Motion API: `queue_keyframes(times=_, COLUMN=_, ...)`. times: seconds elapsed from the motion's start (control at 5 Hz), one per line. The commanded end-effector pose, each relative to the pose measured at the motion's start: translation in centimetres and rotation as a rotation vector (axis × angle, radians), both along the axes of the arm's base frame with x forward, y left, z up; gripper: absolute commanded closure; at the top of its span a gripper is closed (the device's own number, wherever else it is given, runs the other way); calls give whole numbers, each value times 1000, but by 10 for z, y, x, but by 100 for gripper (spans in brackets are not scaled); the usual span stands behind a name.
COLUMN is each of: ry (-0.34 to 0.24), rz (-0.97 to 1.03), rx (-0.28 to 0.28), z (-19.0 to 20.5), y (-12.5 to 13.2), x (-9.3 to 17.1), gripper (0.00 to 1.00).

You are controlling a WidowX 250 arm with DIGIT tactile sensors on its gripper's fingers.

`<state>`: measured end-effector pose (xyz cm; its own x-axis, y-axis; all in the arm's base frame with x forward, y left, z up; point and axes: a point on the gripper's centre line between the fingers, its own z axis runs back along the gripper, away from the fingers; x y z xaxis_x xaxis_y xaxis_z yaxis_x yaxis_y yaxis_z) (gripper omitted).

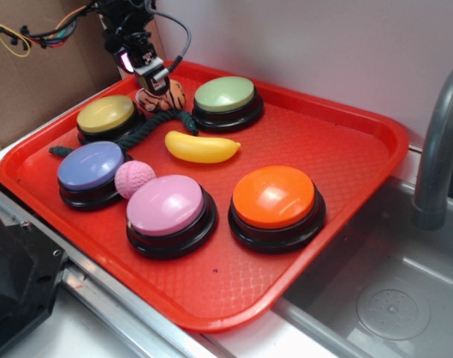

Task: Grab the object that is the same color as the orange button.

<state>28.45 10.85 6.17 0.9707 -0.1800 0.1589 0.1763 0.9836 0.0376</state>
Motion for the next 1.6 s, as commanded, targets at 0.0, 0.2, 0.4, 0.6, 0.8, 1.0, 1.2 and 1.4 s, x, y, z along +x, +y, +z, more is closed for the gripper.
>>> queue_keyframes(times=0.0, ry=-54, rz=-68, rx=-5, z=-9, y=12, x=19, gripper=0)
queue_keyframes(times=0.2, ry=-28, rz=-71, rx=-4, z=-17, y=12, x=20, gripper=0)
queue_keyframes(times=0.4, ry=-37, rz=-54, rx=-36, z=-23, y=16, x=19, gripper=19)
queue_keyframes(times=0.6, ry=-35, rz=-77, rx=-35, z=-22, y=15, x=17, gripper=100)
queue_keyframes(times=0.8, ry=-40, rz=-84, rx=-44, z=-21, y=14, x=16, gripper=100)
queue_keyframes(times=1.0, ry=2, rz=-33, rx=-82, z=-3, y=13, x=9, gripper=100)
queue_keyframes(times=1.2, ry=2, rz=33, rx=-36, z=31, y=2, x=2, gripper=100)
queue_keyframes(times=1.4, ry=-6, rz=104, rx=-14, z=62, y=-18, x=-1, gripper=100)
